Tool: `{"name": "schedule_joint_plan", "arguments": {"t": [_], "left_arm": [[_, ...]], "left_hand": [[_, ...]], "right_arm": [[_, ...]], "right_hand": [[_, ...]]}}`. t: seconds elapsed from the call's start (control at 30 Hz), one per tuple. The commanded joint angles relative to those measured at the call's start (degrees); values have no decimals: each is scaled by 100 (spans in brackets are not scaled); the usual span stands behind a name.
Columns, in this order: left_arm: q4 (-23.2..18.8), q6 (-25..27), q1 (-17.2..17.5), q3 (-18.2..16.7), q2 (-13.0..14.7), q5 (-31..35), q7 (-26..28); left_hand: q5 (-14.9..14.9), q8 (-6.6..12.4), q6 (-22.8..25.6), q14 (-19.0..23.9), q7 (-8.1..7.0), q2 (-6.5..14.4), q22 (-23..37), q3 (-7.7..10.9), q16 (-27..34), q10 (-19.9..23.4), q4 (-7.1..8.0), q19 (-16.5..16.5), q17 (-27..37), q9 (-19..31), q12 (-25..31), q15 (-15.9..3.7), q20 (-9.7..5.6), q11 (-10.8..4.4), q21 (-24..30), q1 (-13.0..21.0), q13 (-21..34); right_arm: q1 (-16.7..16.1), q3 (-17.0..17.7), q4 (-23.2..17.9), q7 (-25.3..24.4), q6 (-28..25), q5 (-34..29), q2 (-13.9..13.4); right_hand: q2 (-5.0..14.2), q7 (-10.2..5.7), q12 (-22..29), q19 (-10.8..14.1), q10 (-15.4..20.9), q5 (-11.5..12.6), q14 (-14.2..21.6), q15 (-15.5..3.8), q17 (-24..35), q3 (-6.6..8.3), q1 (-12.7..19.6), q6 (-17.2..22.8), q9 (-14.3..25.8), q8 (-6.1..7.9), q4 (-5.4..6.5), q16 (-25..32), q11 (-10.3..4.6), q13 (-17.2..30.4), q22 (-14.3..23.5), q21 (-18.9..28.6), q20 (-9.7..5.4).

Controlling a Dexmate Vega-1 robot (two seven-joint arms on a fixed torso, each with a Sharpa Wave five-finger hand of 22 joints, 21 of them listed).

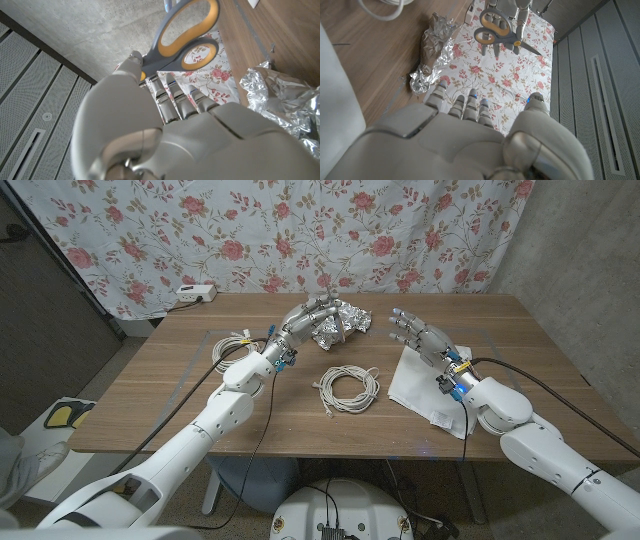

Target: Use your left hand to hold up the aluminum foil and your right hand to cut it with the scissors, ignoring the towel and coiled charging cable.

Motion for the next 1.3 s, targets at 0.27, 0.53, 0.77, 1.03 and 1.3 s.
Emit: {"name": "schedule_joint_plan", "arguments": {"t": [0.27, 0.53, 0.77, 1.03, 1.3], "left_arm": [[126, 114, -52, 33, -112, -173, -214], [220, 190, -102, 86, -182, -236, -358], [268, 244, -145, 113, -221, -267, -448], [315, 311, -200, 141, -264, -324, -583], [380, 299, -228, 143, -307, -353, -690]], "left_hand": [[38, -26, -17, 226, -27, 57, 13, 19, -4, 394, 19, -11, 30, 27, 37, -209, 12, -339, -5, 22, 34], [37, -33, -26, 242, -36, 54, 13, 15, -2, 390, 19, -19, 32, 29, 31, -207, 15, -338, -5, 27, 39], [37, -31, -15, 256, -43, 55, 13, 12, -1, 396, 22, -18, 34, 30, 30, -208, 15, -335, -3, 26, 45], [37, -40, -31, 274, -31, 56, 13, 8, -1, 395, 23, -24, 33, 31, 28, -211, 14, -334, -3, 28, 56], [37, -38, -21, 279, -46, 56, 13, 5, -5, 392, 23, -29, 33, 32, 25, -210, 14, -340, -3, 31, 61]], "right_arm": [[41, -64, -126, 27, -81, -220, -156], [71, -110, -112, -15, -96, -329, -161], [69, -101, -100, -56, -75, -373, -168], [69, -99, -89, -128, -49, -492, -177], [85, -135, -89, -172, -64, -684, -231]], "right_hand": [[-20, -96, -63, -87, -179, 22, -135, 79, 19, 32, 60, 388, 31, 99, -9, -50, 56, 22, 23, -19, 54], [-21, -136, -164, -137, -440, 28, -235, 174, 19, 70, 100, 671, 40, 155, -28, -75, 141, 17, 22, -27, 49], [-18, -207, -232, -166, -675, 36, -294, 195, 17, 117, 165, 876, 59, 191, -56, -84, 151, 5, 22, -26, 52], [10, -213, -292, -213, -972, 60, -399, 239, 15, 190, 269, 1027, 81, 206, -91, -107, 186, -17, 20, -31, 46], [35, -256, -309, -280, -1180, 91, -497, 239, 12, 276, 411, 1154, 96, 226, -139, -125, 169, -39, 19, -42, 5]]}}
